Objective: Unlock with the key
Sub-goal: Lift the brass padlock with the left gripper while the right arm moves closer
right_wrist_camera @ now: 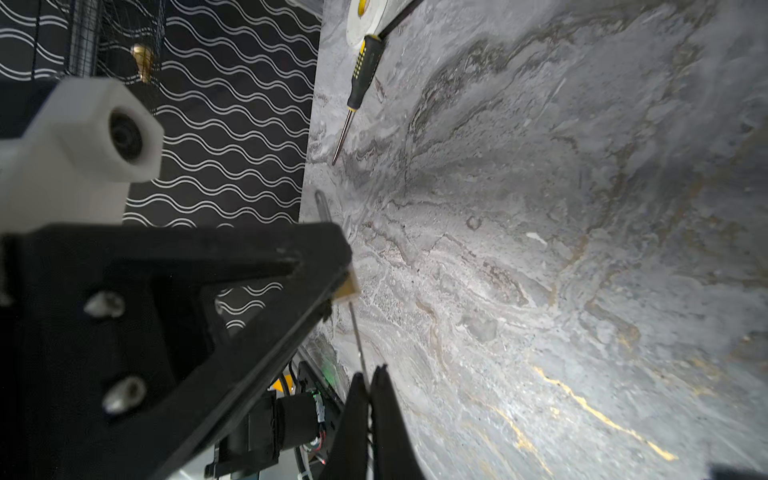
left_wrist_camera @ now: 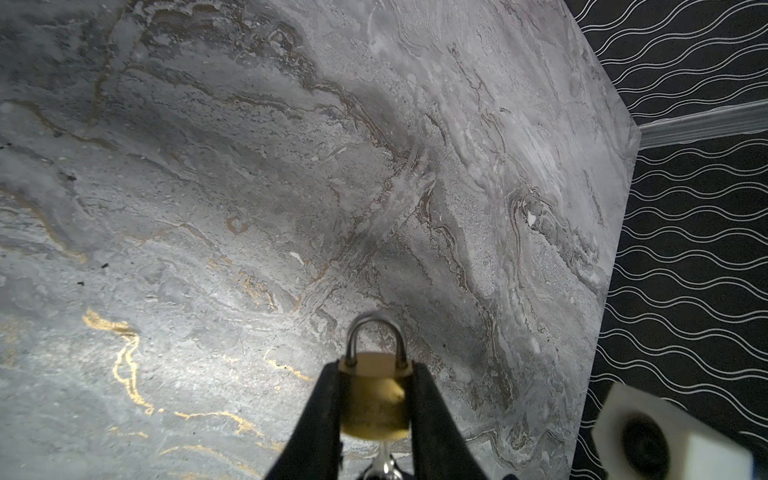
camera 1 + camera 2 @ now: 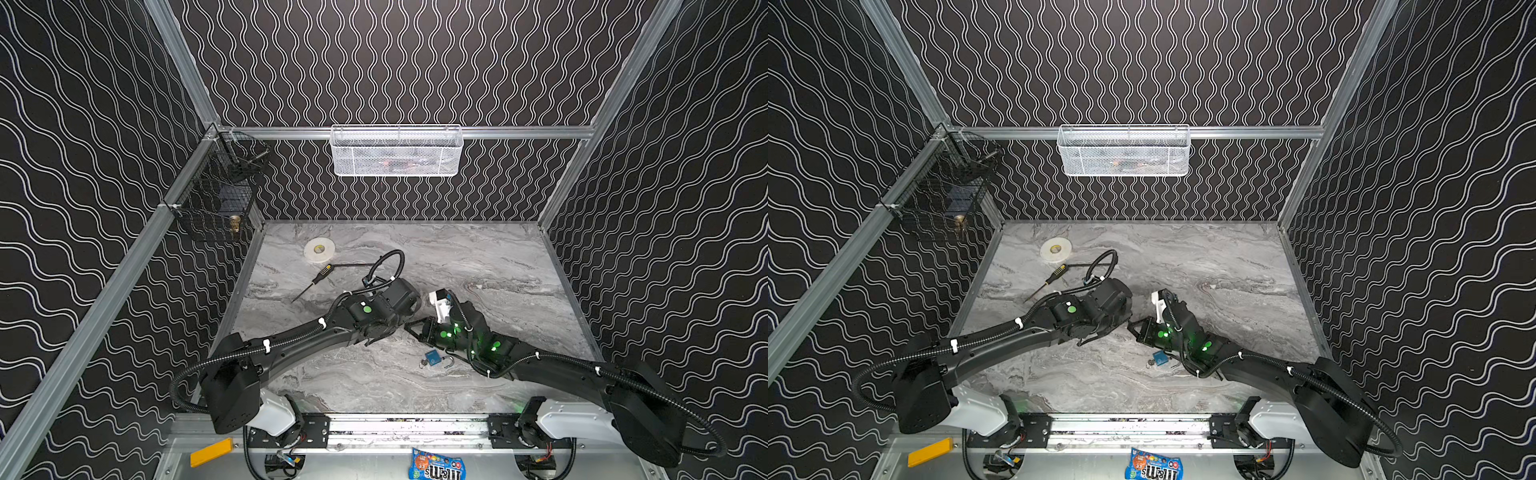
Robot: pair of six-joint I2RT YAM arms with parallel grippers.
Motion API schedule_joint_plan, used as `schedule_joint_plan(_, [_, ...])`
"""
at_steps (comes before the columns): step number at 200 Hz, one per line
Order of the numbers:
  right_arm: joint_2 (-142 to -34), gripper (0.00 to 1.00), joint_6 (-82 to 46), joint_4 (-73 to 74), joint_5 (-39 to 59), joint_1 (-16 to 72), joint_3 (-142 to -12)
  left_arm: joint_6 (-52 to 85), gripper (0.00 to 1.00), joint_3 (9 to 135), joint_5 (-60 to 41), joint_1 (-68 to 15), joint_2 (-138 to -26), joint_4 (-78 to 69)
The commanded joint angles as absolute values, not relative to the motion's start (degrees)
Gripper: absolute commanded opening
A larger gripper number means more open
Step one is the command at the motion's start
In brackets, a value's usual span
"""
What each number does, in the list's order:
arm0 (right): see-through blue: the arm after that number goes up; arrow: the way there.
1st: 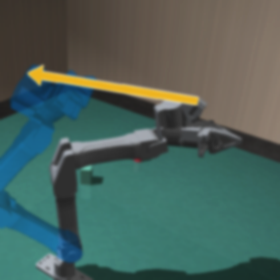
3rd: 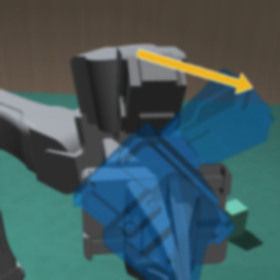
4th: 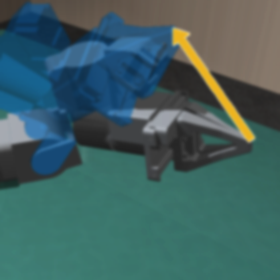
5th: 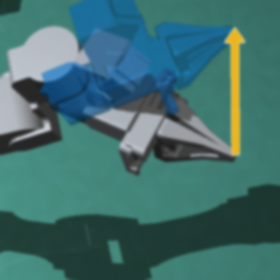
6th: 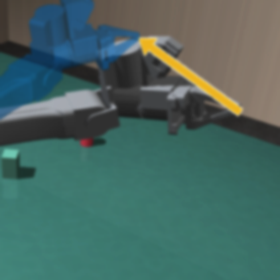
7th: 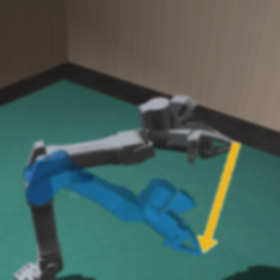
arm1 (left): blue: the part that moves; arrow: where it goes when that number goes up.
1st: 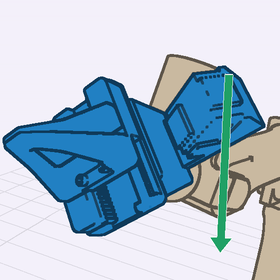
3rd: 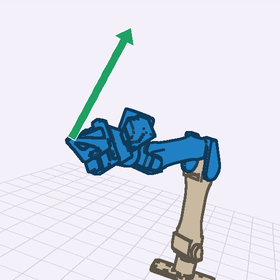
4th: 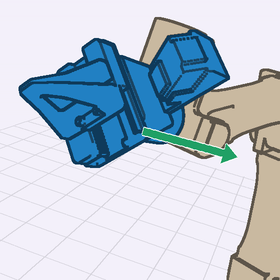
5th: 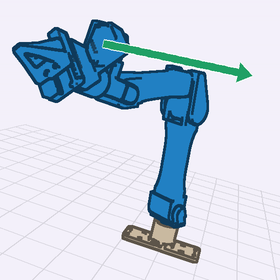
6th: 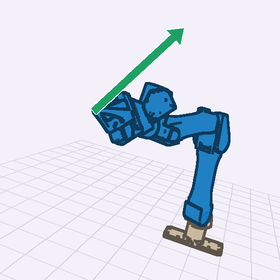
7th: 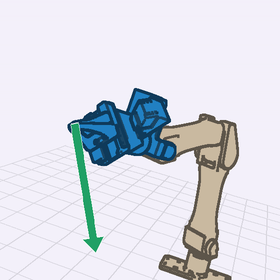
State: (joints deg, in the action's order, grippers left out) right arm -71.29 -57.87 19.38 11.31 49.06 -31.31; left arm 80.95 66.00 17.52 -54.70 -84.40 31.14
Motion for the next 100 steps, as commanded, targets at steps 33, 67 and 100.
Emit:
schedule_joint_plan(33, [-71.4,0.0,-58.7,22.1,10.5,49.2,-31.7,81.0,0.12,66.5,17.6,-54.9,-84.6,30.1])
schedule_joint_plan(67, [-71.1,0.0,-58.0,20.7,8.9,49.0,-32.4,80.7,0.12,66.9,17.9,-55.4,-84.6,30.7])
schedule_joint_plan(100, [-71.3,0.0,-57.8,19.5,8.5,49.1,-32.9,80.9,0.12,66.6,18.1,-55.5,-84.1,30.6])
